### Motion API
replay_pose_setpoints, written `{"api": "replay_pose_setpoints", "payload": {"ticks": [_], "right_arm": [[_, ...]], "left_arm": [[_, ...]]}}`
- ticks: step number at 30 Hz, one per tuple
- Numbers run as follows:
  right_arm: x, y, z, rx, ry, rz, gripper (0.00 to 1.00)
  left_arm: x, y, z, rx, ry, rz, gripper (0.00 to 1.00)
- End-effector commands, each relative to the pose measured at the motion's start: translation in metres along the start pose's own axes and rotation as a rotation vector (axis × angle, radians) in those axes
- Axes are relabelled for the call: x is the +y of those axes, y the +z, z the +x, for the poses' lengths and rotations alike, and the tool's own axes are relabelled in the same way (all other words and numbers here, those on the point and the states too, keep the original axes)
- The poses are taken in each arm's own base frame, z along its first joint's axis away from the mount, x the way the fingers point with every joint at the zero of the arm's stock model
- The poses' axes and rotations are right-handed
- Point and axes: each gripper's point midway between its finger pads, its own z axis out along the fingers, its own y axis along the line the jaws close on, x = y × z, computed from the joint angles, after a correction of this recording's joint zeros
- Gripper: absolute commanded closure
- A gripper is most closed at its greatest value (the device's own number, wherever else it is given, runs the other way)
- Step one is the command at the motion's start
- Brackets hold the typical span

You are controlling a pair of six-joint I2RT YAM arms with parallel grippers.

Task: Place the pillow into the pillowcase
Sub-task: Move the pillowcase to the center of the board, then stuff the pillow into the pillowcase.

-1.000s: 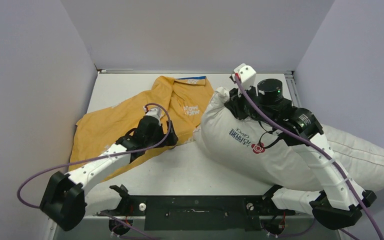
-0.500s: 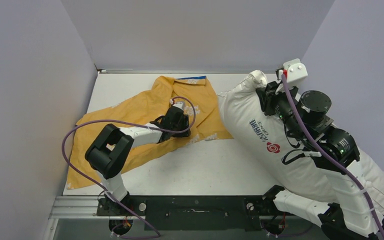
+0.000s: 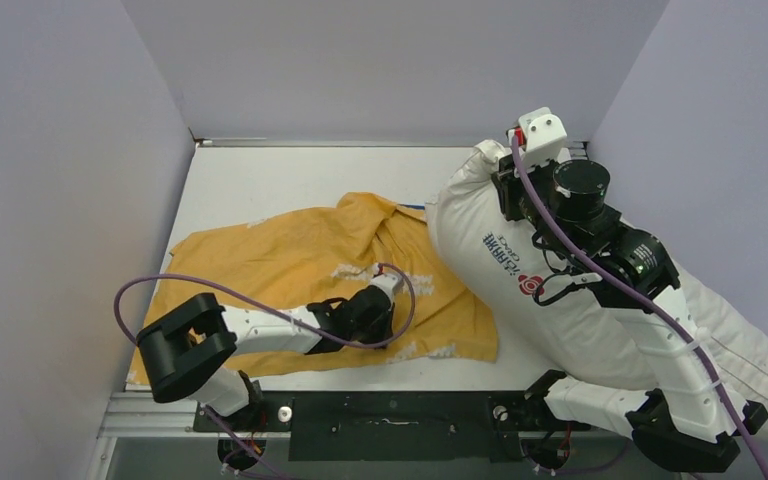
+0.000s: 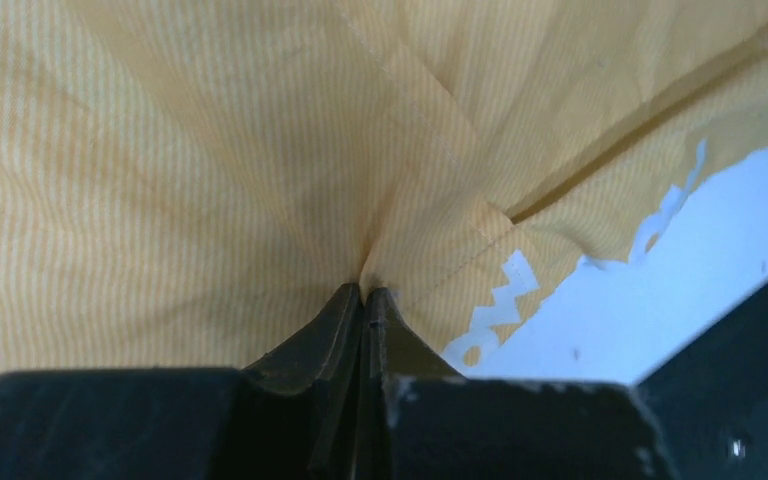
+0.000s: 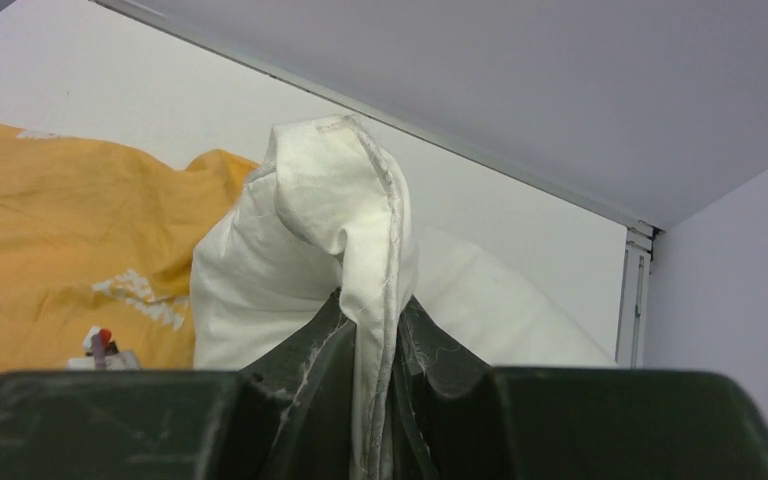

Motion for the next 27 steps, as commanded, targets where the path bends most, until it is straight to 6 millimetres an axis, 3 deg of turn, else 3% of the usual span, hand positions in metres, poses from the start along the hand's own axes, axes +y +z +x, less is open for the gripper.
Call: {"api": "replay_pose_setpoints", "payload": {"ticks": [1, 2, 3, 5, 7, 10, 13, 19, 22, 27], "right_arm": [[-0.019, -0.018, -0.074, -0.257, 0.048, 0.051, 0.95], [-0.017, -0.016, -0.074, -0.254, 0.043, 0.044, 0.95], [-0.015, -0.014, -0.073, -0.250, 0.041, 0.036, 0.95], [-0.010, -0.008, -0.070, -0.236, 0.037, 0.019, 0.95], [-0.005, -0.001, -0.067, -0.218, 0.037, 0.000, 0.95], [0.000, 0.007, -0.066, -0.187, 0.038, -0.016, 0.95], [0.003, 0.016, -0.060, -0.155, 0.044, -0.011, 0.95], [0.010, 0.049, -0.047, -0.071, 0.042, -0.027, 0.95], [-0.002, 0.069, -0.036, -0.016, 0.069, -0.053, 0.95], [-0.046, 0.085, -0.019, 0.031, 0.166, -0.004, 0.95]], "left_arm": [[0.017, -0.036, 0.047, 0.090, -0.029, -0.116, 1.00], [0.019, -0.045, 0.049, 0.090, -0.037, -0.132, 0.97], [0.020, -0.054, 0.047, 0.078, -0.051, -0.135, 0.88], [0.016, -0.072, 0.032, 0.030, -0.074, -0.112, 0.56], [0.008, -0.088, 0.004, -0.046, -0.100, -0.070, 0.37], [0.000, -0.109, -0.047, -0.141, -0.156, -0.015, 0.31], [0.012, -0.116, -0.090, -0.197, -0.194, -0.048, 0.30], [0.035, -0.083, -0.158, -0.213, -0.165, -0.219, 0.30], [0.048, -0.062, -0.198, -0.242, -0.121, -0.334, 0.30], [0.066, 0.001, -0.220, -0.164, -0.007, -0.416, 0.32]]}}
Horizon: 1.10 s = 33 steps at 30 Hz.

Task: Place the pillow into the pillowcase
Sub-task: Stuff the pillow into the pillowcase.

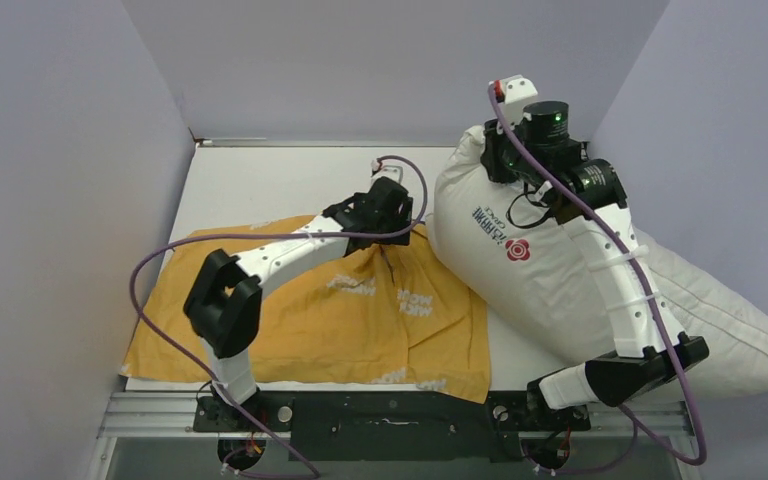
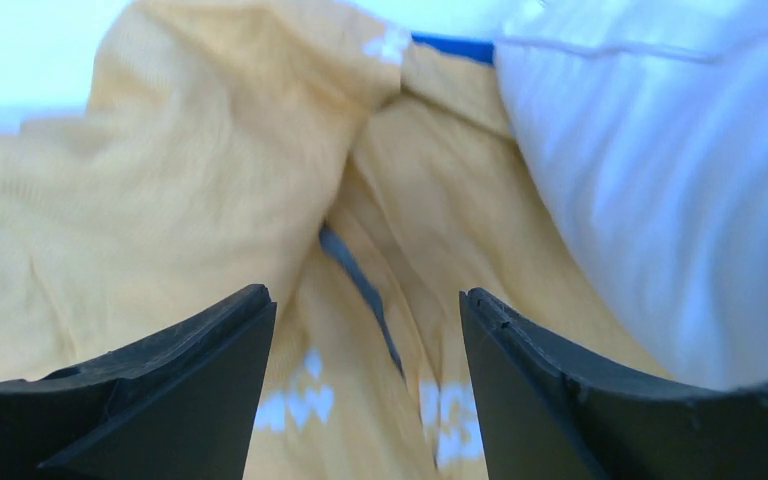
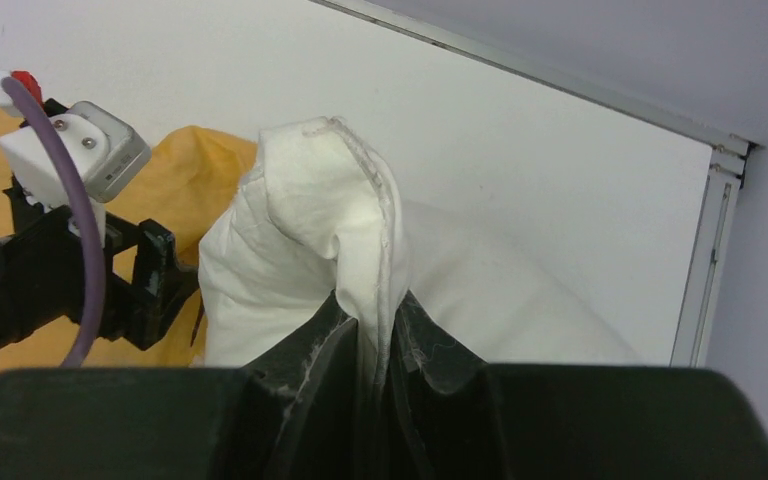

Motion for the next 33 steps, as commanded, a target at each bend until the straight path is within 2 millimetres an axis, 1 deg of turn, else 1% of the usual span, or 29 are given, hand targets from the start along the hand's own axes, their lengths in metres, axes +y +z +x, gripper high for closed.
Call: {"api": "replay_pose_setpoints", "payload": {"ticks": [1, 3, 5, 7, 9, 10, 11, 12, 13, 14, 15, 18, 20, 21, 24, 28, 30, 33], "right_arm": [[-0.042, -0.021, -0.056, -0.209, 0.119, 0.044, 0.95], [-0.054, -0.016, -0.049, -0.198, 0.152, 0.040, 0.95], [-0.066, -0.014, -0.042, -0.197, 0.184, 0.027, 0.95], [-0.066, -0.013, -0.039, -0.207, 0.198, -0.004, 0.95], [-0.060, -0.011, -0.035, -0.203, 0.205, -0.039, 0.95], [-0.055, -0.010, -0.033, -0.197, 0.206, -0.063, 0.95], [-0.051, -0.009, -0.029, -0.187, 0.206, -0.088, 0.95], [-0.047, -0.008, -0.026, -0.177, 0.204, -0.106, 0.95], [-0.044, -0.009, -0.024, -0.173, 0.200, -0.121, 0.95], [-0.042, -0.010, -0.023, -0.169, 0.197, -0.133, 0.95], [-0.040, -0.012, -0.022, -0.169, 0.196, -0.143, 0.95], [-0.034, -0.022, -0.024, -0.184, 0.188, -0.168, 0.95], [-0.028, -0.031, -0.027, -0.197, 0.179, -0.190, 0.95], [-0.025, -0.035, -0.028, -0.198, 0.174, -0.204, 0.95], [-0.017, -0.047, -0.030, -0.208, 0.164, -0.245, 0.95], [0.000, -0.065, -0.039, -0.249, 0.160, -0.329, 0.95], [0.008, -0.069, -0.041, -0.253, 0.160, -0.374, 0.95], [0.016, -0.066, -0.037, -0.236, 0.168, -0.431, 0.95]], "left_arm": [[0.008, 0.045, -0.014, 0.005, 0.154, -0.093, 0.32], [0.010, 0.070, -0.009, 0.033, 0.207, -0.131, 0.32], [0.016, 0.090, -0.001, 0.062, 0.248, -0.186, 0.32], [0.025, 0.104, 0.003, 0.066, 0.270, -0.247, 0.33], [0.038, 0.112, 0.002, 0.038, 0.279, -0.328, 0.38], [0.043, 0.113, 0.000, 0.025, 0.278, -0.358, 0.44], [0.049, 0.111, -0.003, 0.009, 0.273, -0.388, 0.54], [0.053, 0.110, -0.005, -0.005, 0.269, -0.399, 0.68], [0.057, 0.105, -0.010, -0.035, 0.266, -0.419, 0.82], [0.059, 0.101, -0.014, -0.059, 0.263, -0.422, 0.94], [0.062, 0.097, -0.019, -0.078, 0.257, -0.419, 1.00], [0.066, 0.078, -0.031, -0.100, 0.234, -0.391, 1.00], [0.062, 0.059, -0.039, -0.111, 0.232, -0.341, 1.00], [0.060, 0.055, -0.038, -0.104, 0.236, -0.318, 1.00], [0.054, 0.032, -0.043, -0.101, 0.226, -0.246, 1.00], [0.047, 0.012, -0.044, -0.096, 0.176, -0.166, 1.00], [0.042, 0.004, -0.047, -0.089, 0.145, -0.102, 1.00], [0.037, -0.011, -0.055, -0.099, 0.102, -0.021, 1.00]]}}
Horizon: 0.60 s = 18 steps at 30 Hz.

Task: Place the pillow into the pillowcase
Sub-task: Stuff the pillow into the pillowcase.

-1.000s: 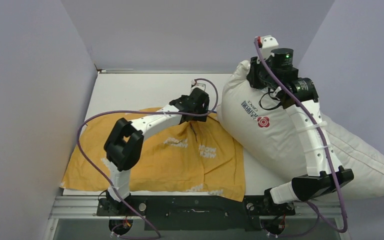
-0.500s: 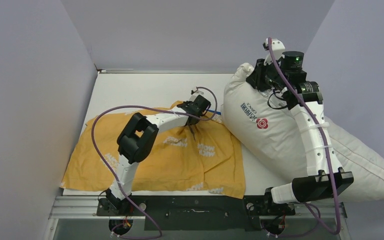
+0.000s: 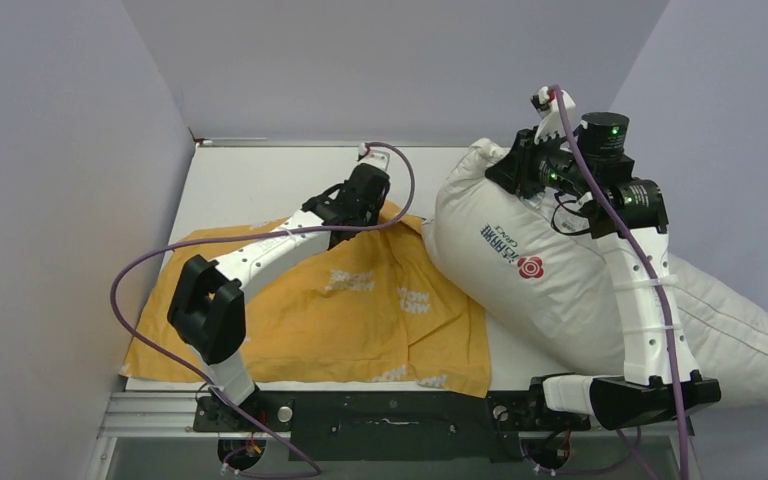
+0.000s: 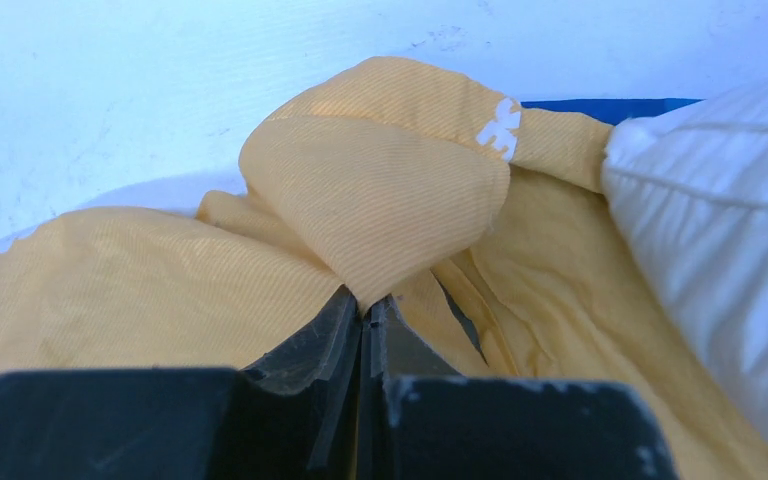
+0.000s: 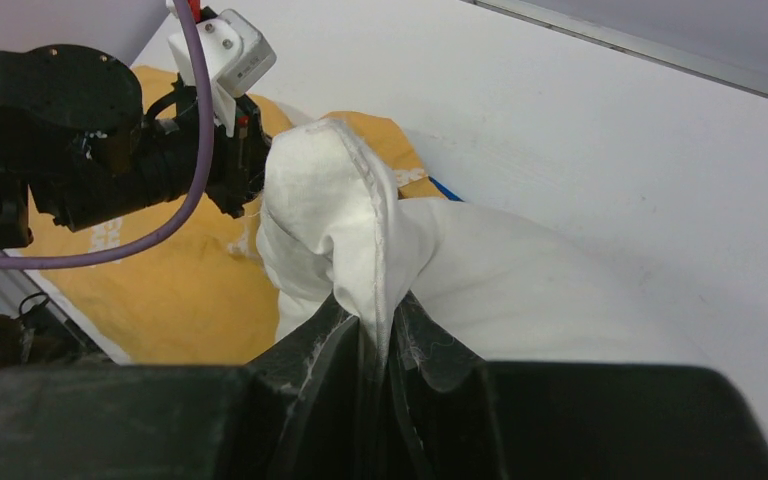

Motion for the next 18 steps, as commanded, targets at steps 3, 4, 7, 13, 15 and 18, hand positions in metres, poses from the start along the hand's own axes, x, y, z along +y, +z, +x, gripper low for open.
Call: {"api": "replay_pose_setpoints", "payload": {"ticks": [3, 4, 7, 13, 15, 18], "right_arm": [[0.042, -0.016, -0.037, -0.139, -0.058, -0.196, 0.95], [0.045, -0.015, -0.038, -0.142, -0.051, -0.218, 0.95], [0.057, -0.012, -0.041, -0.163, -0.026, -0.302, 0.95], [0.077, -0.014, -0.043, -0.169, 0.008, -0.441, 0.95], [0.084, -0.020, -0.047, -0.182, 0.011, -0.470, 0.95], [0.091, -0.030, -0.053, -0.200, 0.003, -0.479, 0.95]], "left_arm": [[-0.001, -0.033, -0.023, -0.036, -0.110, 0.176, 1.00], [0.002, -0.037, -0.025, -0.040, -0.118, 0.180, 1.00], [0.009, -0.046, -0.026, -0.044, -0.137, 0.195, 1.00], [0.023, -0.058, -0.024, -0.059, -0.169, 0.222, 1.00], [0.031, -0.058, -0.024, -0.058, -0.179, 0.207, 1.00], [0.044, -0.057, -0.024, -0.059, -0.197, 0.180, 1.00]]}}
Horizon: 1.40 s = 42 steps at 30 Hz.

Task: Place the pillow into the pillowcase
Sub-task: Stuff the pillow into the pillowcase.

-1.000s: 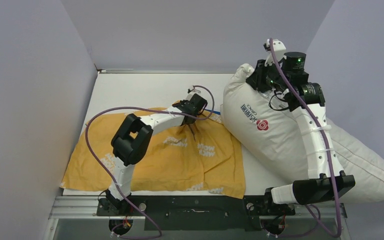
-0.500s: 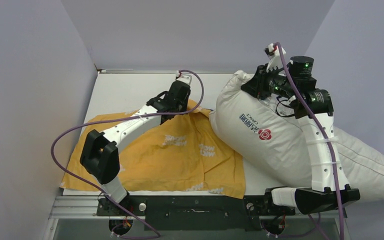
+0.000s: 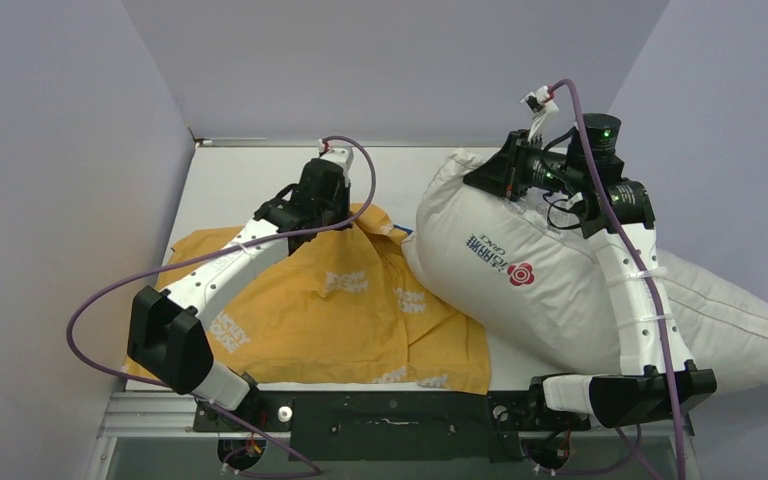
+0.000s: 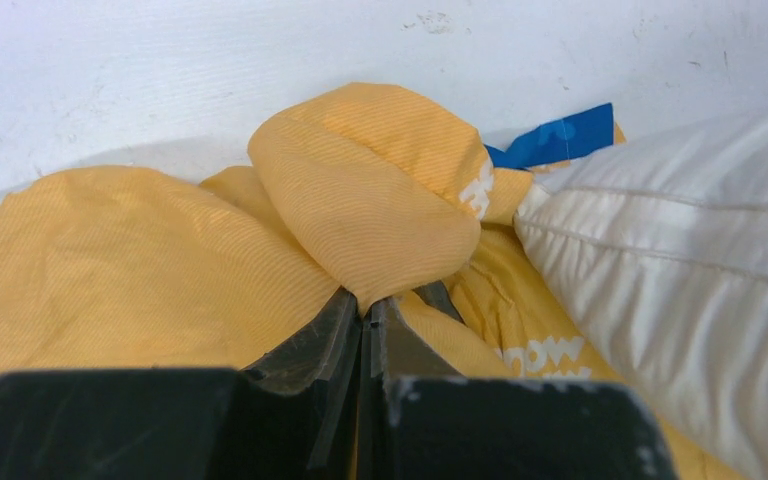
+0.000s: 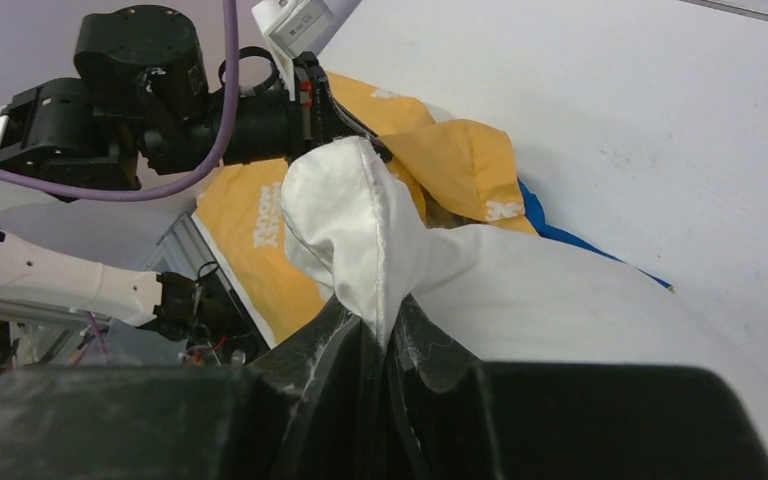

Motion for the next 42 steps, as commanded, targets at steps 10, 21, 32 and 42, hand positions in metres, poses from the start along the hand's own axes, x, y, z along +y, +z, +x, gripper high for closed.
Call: {"api": "replay_pose_setpoints", "payload": {"ticks": [10, 21, 32, 42], "right_arm": [[0.080, -0.028, -0.050, -0.160, -0.171, -0.257, 0.95], [0.108, -0.038, -0.042, -0.141, -0.158, -0.376, 0.95], [0.105, 0.003, -0.024, -0.086, -0.092, -0.450, 0.95], [0.118, 0.017, -0.051, -0.149, -0.070, -0.562, 0.95]], "left_arm": [[0.018, -0.019, -0.031, -0.089, -0.058, -0.004, 1.00], [0.034, -0.011, -0.034, -0.079, -0.064, -0.069, 1.00], [0.015, -0.022, -0.046, -0.114, -0.049, 0.050, 1.00], [-0.032, -0.070, -0.066, -0.265, -0.043, 0.351, 1.00]]}}
